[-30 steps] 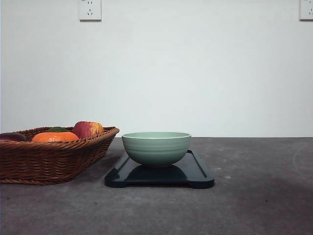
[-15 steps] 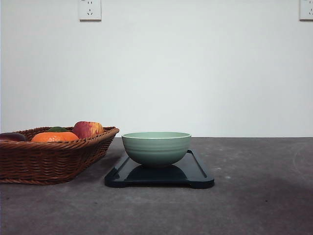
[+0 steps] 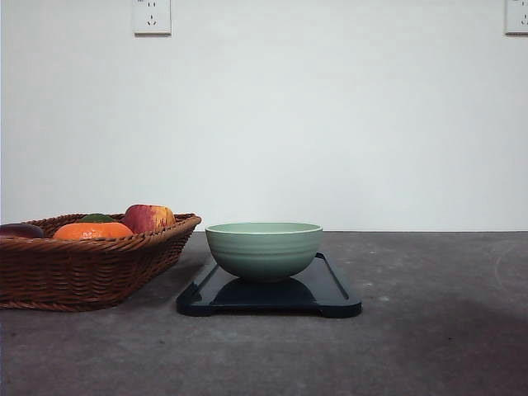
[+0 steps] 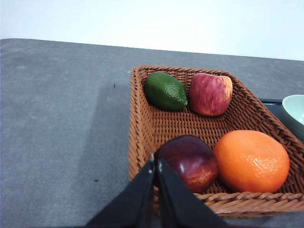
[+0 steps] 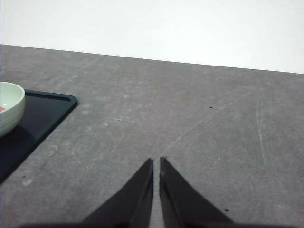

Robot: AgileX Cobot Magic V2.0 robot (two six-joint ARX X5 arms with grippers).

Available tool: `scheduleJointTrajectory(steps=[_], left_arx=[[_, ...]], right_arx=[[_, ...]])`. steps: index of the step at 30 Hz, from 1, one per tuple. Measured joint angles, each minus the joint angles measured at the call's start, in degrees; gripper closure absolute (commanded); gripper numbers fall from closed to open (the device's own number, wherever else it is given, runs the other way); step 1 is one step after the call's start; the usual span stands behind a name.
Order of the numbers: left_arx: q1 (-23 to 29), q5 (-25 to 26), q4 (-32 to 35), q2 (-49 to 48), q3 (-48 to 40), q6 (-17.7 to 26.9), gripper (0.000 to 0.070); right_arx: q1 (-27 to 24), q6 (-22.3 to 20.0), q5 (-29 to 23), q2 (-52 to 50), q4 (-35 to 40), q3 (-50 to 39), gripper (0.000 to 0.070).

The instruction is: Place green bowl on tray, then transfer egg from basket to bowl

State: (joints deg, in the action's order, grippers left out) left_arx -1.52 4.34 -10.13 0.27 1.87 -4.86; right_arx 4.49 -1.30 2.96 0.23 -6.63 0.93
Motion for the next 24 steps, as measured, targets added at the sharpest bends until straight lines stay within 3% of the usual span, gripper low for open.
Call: scheduleJointTrajectory(steps=[24], left_arx=[[0.0,0.0,0.0,0.0,0.0,0.0,0.07]], right_arx=[[0.0,0.0,0.0,0.0,0.0,0.0,0.0684]])
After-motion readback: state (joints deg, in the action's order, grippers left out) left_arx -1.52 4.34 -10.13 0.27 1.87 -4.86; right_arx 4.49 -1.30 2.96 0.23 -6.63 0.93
